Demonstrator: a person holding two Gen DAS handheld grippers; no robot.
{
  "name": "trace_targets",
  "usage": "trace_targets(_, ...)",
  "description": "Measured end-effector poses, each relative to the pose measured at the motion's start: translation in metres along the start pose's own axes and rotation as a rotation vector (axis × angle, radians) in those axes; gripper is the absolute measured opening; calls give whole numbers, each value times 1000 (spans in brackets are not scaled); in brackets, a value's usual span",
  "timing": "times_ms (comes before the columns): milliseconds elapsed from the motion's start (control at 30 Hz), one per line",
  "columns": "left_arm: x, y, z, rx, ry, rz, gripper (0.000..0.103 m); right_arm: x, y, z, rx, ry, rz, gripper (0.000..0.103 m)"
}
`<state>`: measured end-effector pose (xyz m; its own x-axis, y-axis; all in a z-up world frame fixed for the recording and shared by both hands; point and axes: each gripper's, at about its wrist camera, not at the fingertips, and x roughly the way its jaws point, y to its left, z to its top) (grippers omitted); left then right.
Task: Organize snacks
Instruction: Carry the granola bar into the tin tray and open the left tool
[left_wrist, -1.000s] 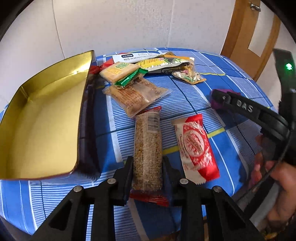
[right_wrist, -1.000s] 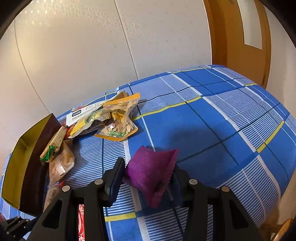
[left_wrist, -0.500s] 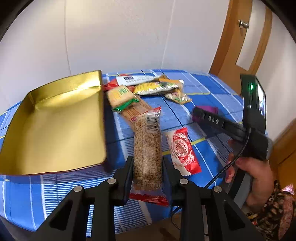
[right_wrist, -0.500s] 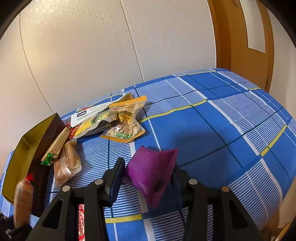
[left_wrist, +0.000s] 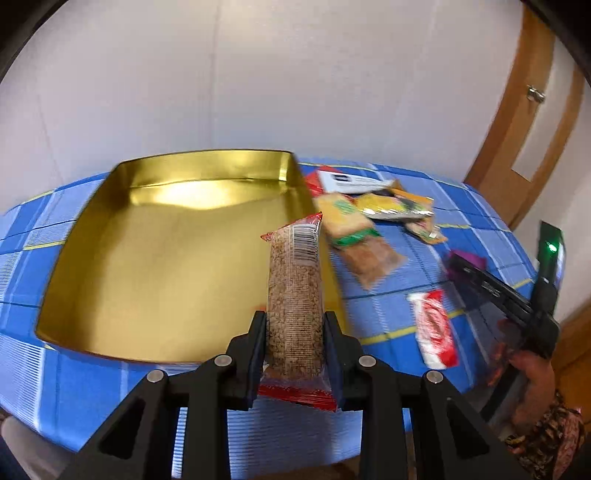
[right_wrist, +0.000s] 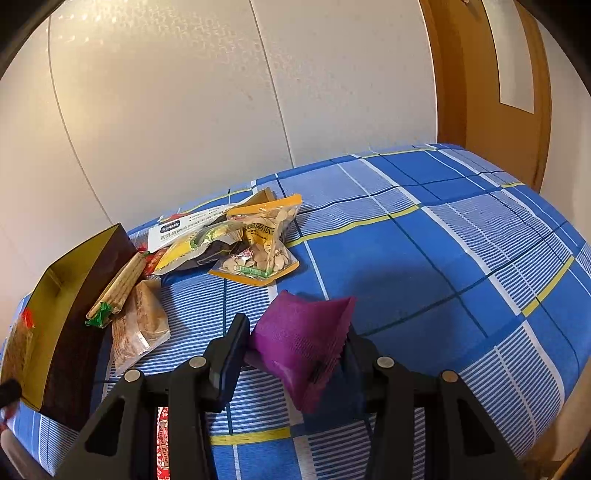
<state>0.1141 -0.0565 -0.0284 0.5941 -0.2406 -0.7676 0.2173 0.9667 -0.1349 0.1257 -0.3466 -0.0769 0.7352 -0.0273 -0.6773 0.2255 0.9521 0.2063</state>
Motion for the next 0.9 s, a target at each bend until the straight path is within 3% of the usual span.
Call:
trace_targets(533,29,107,18,-31,85,232,30,-1,1,-1,-17,-9,-4,48)
trace_targets(900,42,138,10,-26,102,374,31,-1,2,-1,-19,-8,-7,48)
